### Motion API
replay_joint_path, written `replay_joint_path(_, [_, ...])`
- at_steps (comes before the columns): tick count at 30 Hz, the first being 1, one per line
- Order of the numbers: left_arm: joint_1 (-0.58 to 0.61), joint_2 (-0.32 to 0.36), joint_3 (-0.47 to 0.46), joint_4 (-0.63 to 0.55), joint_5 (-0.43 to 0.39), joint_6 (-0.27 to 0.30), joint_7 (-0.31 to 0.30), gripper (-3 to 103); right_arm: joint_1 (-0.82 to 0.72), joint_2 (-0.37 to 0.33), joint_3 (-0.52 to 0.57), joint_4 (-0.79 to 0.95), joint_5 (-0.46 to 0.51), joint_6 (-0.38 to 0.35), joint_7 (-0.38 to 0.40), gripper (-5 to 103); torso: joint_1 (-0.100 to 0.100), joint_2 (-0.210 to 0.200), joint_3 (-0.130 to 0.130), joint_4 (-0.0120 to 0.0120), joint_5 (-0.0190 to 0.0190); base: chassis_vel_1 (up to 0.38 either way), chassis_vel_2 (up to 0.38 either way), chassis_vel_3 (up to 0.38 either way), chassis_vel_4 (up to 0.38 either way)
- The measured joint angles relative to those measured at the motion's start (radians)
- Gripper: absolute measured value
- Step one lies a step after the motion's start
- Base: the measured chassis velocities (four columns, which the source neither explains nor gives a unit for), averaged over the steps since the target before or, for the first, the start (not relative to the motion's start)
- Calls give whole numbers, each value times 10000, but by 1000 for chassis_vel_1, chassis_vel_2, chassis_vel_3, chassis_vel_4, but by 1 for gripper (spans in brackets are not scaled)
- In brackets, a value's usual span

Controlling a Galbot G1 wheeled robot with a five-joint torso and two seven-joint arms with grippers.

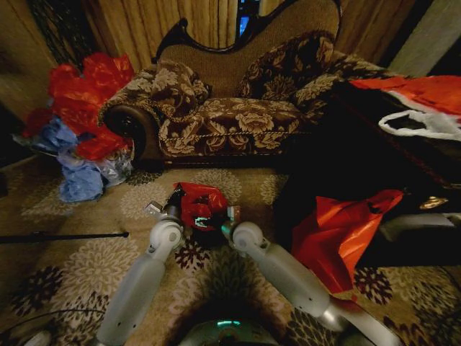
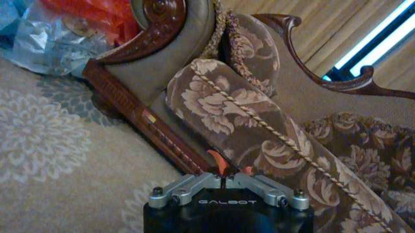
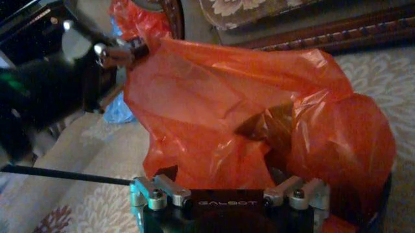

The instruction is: Place a garbage bag over the trash bin.

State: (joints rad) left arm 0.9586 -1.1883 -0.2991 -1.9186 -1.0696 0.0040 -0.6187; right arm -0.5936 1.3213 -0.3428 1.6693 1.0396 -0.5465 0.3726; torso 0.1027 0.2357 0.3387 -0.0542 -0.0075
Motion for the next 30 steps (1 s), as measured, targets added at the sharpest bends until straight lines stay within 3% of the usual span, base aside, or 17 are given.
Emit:
replay_joint_path(12, [10, 34, -61, -17, 0, -11, -33, 0, -354, -751, -226, 1071, -174, 139, 183, 58, -1, 0, -1, -2, 1, 0, 0, 0, 0])
replay_joint_path(14, [2, 28, -45, -13, 0, -11, -40, 0, -355, -773, -217, 1115, -174, 157, 202, 58, 0, 0, -1, -3, 1, 0, 0, 0, 0])
replay_joint_path(17, [-29, -17, 20, 0, 8, -11, -69, 0, -347, -784, -167, 1025, -250, 238, 192, 42, -1, 1, -1, -3, 1, 0, 0, 0, 0])
replay_joint_path(19, [-29, -17, 30, 0, 9, -11, -85, 0, -346, -756, -153, 917, -289, 264, 181, 42, -1, 0, -1, -2, 1, 0, 0, 0, 0])
replay_joint_path(26, [1, 32, 8, -17, 9, -11, -107, 0, -430, -572, -57, 285, -663, 479, -119, 18, 0, 0, -1, -2, 1, 0, 0, 0, 0])
replay_joint_path(28, [11, 36, -7, -16, 9, -10, -107, 0, -457, -572, -56, 284, -692, 526, -132, 18, 0, 0, -1, -2, 1, 0, 0, 0, 0])
replay_joint_path(30, [45, 62, -75, -17, 9, -11, -111, 0, -545, -709, -49, 581, -679, 542, -132, 9, 0, 0, -1, -1, 1, 0, 0, 0, 0])
